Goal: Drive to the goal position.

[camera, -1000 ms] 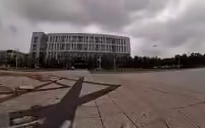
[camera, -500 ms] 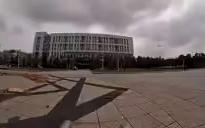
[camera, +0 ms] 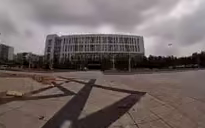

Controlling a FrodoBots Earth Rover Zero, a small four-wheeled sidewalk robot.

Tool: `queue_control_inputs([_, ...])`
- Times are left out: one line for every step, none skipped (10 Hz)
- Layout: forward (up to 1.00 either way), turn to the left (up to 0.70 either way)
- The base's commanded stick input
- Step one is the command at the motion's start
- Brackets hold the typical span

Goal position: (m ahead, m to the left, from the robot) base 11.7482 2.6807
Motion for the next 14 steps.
queue_control_inputs([1.00,0.00])
queue_control_inputs([1.00,0.00])
queue_control_inputs([1.00,0.00])
queue_control_inputs([1.00,0.10])
queue_control_inputs([1.00,0.00])
queue_control_inputs([1.00,0.00])
queue_control_inputs([1.00,0.00])
queue_control_inputs([1.00,0.00])
queue_control_inputs([1.00,0.00])
queue_control_inputs([1.00,0.00])
queue_control_inputs([1.00,0.00])
queue_control_inputs([1.00,0.00])
queue_control_inputs([1.00,0.00])
queue_control_inputs([1.00,0.00])
